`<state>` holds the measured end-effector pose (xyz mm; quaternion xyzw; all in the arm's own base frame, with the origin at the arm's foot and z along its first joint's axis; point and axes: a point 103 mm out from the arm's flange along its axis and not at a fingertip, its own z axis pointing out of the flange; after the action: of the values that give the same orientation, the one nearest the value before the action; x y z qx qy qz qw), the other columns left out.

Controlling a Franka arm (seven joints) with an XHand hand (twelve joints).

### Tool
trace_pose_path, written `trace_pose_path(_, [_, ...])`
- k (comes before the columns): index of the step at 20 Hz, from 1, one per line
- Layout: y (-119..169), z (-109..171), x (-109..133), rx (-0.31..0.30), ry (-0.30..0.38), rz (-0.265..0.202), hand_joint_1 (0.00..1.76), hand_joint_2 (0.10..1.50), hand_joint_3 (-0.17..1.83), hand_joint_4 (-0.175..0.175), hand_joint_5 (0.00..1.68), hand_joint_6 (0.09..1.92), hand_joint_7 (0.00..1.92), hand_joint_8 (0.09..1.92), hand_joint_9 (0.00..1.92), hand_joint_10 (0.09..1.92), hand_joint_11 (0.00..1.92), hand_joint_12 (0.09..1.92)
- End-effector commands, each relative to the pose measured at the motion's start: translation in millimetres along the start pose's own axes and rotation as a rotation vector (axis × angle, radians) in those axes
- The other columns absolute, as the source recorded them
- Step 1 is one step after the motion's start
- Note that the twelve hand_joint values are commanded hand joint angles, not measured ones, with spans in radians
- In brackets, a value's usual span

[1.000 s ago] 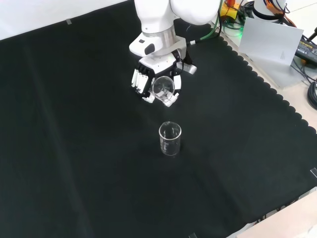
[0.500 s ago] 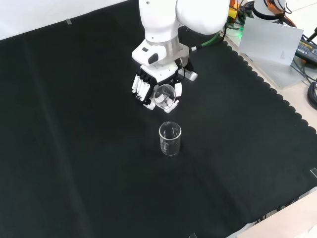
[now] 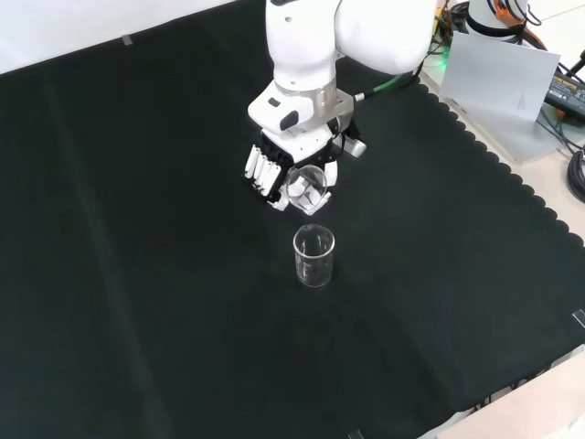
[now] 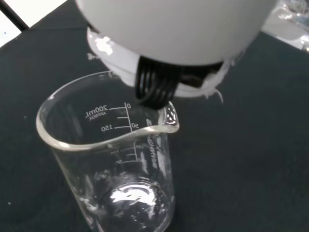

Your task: Pour the water from the handheld beaker into the one on the table.

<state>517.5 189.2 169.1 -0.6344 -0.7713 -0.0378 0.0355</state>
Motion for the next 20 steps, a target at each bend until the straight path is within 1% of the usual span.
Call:
trace_pose_path(1, [-0.3, 0.2, 0.6, 0.000, -0.081, -0.010, 1.42, 0.49, 1.19, -0.175, 0.91, 1.56, 1.11, 1.26, 1.22, 1.14, 0.91, 1.07])
trace_pose_path(9, [1.7, 0.3, 6.9, 0.040, -0.146, 0.030, 1.42, 0.49, 1.19, -0.175, 0.91, 1.56, 1.10, 1.26, 1.22, 1.14, 0.91, 1.07])
trace_pose_path(13, [2.6, 1.3, 9.1, 0.047, -0.183, 0.021, 1.42, 0.49, 1.19, -0.175, 0.91, 1.56, 1.10, 1.26, 1.22, 1.14, 0.91, 1.08])
trace_pose_path(20, [2.9, 0.8, 10.1, 0.049, -0.207, 0.015, 1.42, 0.49, 1.19, -0.175, 0.91, 1.57, 1.10, 1.26, 1.21, 1.14, 0.91, 1.08])
